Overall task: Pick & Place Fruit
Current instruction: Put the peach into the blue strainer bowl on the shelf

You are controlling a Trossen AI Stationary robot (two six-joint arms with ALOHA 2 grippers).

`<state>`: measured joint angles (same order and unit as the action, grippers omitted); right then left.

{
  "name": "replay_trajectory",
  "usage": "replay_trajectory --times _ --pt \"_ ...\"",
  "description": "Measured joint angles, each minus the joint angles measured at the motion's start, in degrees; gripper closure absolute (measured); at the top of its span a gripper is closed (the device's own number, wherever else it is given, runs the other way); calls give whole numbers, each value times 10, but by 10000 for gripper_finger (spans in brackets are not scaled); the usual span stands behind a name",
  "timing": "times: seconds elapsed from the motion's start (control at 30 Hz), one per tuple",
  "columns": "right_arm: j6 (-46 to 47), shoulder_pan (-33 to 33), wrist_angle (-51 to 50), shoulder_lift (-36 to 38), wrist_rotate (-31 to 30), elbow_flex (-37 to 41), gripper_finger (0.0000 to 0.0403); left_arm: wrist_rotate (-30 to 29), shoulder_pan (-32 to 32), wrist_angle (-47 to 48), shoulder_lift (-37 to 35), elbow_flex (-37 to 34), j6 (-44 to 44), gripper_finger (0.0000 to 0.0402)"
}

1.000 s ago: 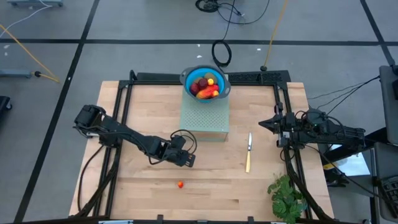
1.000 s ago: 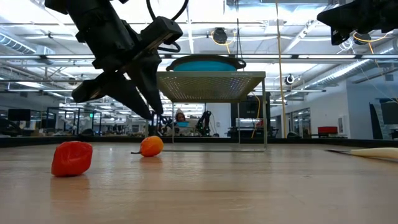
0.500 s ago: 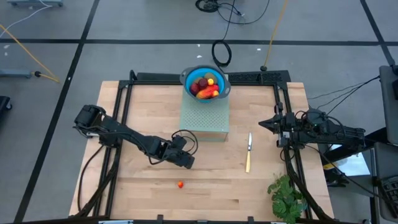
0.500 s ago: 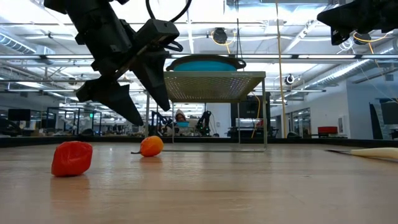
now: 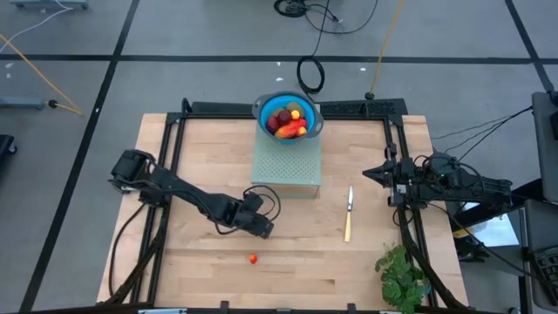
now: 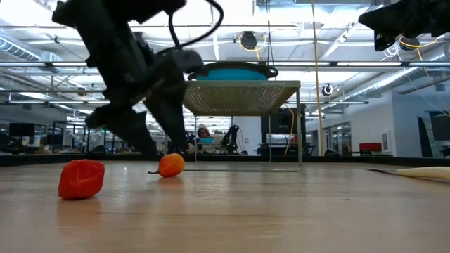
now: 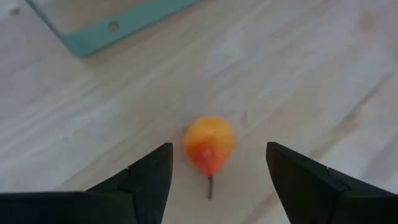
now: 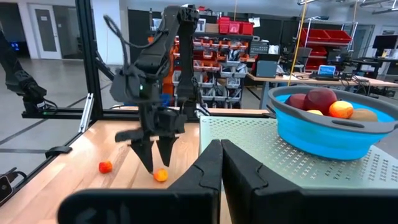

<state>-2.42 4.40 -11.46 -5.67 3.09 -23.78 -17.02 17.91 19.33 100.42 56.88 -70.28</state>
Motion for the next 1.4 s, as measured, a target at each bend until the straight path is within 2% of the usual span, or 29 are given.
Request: replay_trajectory --times 0.17,0.37,0.5,0.83,1.0,1.4 --pt "2 0 0 0 0 0 403 8 -7 3 30 0 -2 132" --pt "2 0 0 0 0 0 403 9 -18 -24 48 1 -4 137" --pt "2 0 0 0 0 0 403 11 -22 -36 50 1 16 156" --pt "2 0 0 0 0 0 403 45 -24 -30 50 0 64 234" --pt "1 0 0 0 0 0 403 48 -23 -21 50 0 88 251" --pt "0 0 0 0 0 0 403 40 -27 0 45 0 82 281"
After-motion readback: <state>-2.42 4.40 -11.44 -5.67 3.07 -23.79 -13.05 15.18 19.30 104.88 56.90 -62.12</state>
